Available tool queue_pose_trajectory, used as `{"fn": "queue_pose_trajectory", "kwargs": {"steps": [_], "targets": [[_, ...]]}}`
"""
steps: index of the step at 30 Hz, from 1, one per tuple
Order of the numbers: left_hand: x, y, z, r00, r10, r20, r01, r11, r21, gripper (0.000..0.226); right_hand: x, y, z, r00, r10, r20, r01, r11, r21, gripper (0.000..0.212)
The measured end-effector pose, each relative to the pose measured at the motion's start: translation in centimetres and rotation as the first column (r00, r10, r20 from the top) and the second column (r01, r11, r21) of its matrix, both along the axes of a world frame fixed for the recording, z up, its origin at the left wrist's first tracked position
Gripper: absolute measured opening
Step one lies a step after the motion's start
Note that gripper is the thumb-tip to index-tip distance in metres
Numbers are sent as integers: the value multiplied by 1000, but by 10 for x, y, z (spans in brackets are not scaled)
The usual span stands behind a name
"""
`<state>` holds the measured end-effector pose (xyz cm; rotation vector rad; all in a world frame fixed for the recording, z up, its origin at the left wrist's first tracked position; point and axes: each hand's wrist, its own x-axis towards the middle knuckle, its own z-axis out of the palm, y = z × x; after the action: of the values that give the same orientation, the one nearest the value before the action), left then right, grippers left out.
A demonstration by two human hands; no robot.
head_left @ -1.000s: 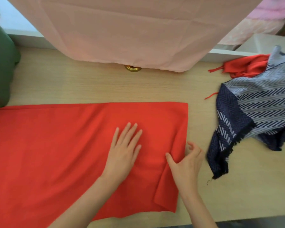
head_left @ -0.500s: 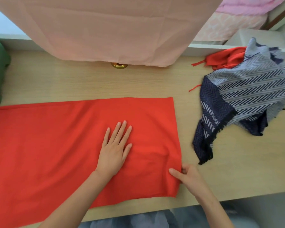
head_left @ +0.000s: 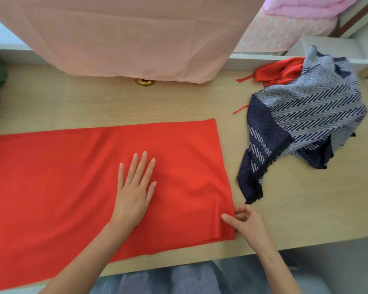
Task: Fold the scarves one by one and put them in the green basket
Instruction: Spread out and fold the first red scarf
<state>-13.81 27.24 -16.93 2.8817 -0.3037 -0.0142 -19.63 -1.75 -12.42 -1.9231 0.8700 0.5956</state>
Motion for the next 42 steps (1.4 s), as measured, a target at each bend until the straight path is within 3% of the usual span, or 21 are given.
{"fn": "queue_pose_trajectory", "kwargs": {"steps": [4, 8, 12, 14, 16, 18, 20, 22, 26, 32, 34, 37, 42], "targets": [[-35, 13, -5, 982, 180, -55, -178, 983, 36, 62, -11, -1, -4, 986, 123, -112, -134, 987, -95, 33], [-64, 38, -18, 944, 280, -175, -262, 958, 119, 73, -16, -10, -9, 984, 161, -74, -170, 976, -139, 5], [-63, 39, -17, 950, 266, -165, -252, 963, 98, 71, -12, -15, -2, 982, 184, -53, -189, 975, -114, 23], [-56, 33, -12, 956, 265, -125, -258, 963, 73, 66, -7, -6, 1, 966, 251, 53, -228, 935, -270, 27], [-48, 29, -8, 962, 259, -85, -253, 964, 76, 62, 2, 10, 1, 887, 386, 253, -213, 828, -519, 41], [-42, 25, -9, 960, 265, -88, -257, 962, 93, 63, 16, 35, -3, 763, 542, 352, -257, 755, -604, 56], [-40, 21, -14, 957, 258, -133, -245, 964, 107, 65, 27, 59, -13, 656, 694, 296, -406, 655, -637, 63], [-42, 21, -19, 952, 262, -161, -246, 963, 113, 66, 28, 67, -32, 605, 772, 195, -507, 563, -653, 65], [-44, 22, -19, 952, 270, -147, -258, 961, 100, 65, 17, 37, -53, 607, 788, 98, -515, 485, -707, 62], [-36, 27, 4, 932, 362, 0, -360, 929, -82, 58, 17, 19, -40, 736, 657, 166, -345, 574, -742, 62], [-25, 42, 7, 919, 392, 44, -389, 919, -67, 58, 28, 35, -30, 686, 688, 239, -354, 602, -716, 61], [-4, 66, -7, 895, 445, -35, -446, 895, 1, 64, 60, 75, -29, 553, 786, 276, -438, 556, -706, 60], [15, 78, -28, 890, 446, -88, -440, 894, 82, 69, 94, 108, -60, 483, 863, 151, -522, 422, -741, 60]]}}
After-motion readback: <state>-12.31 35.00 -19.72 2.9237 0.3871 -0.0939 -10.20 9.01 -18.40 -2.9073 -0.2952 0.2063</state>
